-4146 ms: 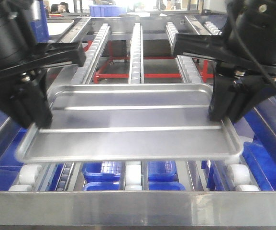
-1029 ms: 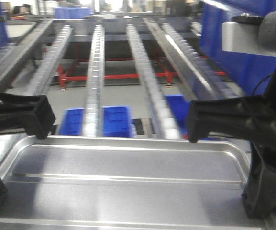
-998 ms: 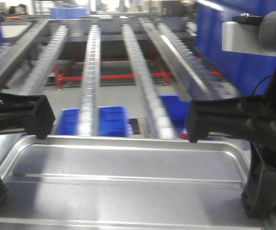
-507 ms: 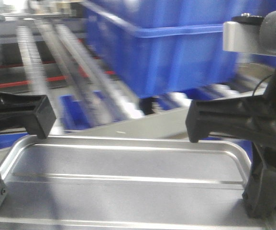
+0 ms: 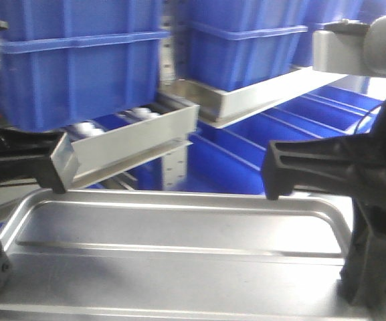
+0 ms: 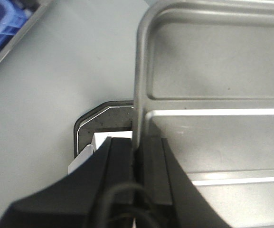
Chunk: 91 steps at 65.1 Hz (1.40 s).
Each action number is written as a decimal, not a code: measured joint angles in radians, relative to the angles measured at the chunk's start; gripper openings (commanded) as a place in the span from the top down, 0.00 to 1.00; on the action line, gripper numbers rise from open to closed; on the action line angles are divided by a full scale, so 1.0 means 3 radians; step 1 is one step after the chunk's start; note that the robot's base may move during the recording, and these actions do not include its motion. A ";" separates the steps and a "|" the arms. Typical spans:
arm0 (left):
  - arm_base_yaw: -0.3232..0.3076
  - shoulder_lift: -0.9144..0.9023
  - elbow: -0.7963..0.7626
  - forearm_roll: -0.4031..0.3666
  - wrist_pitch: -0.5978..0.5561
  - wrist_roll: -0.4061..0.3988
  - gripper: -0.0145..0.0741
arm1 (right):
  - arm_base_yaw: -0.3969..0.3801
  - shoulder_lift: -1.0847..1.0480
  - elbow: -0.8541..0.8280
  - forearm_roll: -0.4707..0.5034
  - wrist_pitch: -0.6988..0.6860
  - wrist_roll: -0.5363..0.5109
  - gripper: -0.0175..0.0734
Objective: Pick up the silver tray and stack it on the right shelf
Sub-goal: 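Hold the tray with both grippers while the base turns away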
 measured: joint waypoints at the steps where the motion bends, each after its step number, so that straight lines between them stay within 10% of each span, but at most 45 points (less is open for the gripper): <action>1: 0.0000 0.0000 0.0000 0.0000 0.0000 0.0000 0.95 | 0.0000 0.0000 0.0000 0.0000 0.0000 0.0000 0.74; 91: 0.0000 0.0000 0.0000 -0.0006 -0.0006 -0.0006 0.95 | 0.0000 -0.0007 0.0000 0.0000 0.0012 0.0007 0.74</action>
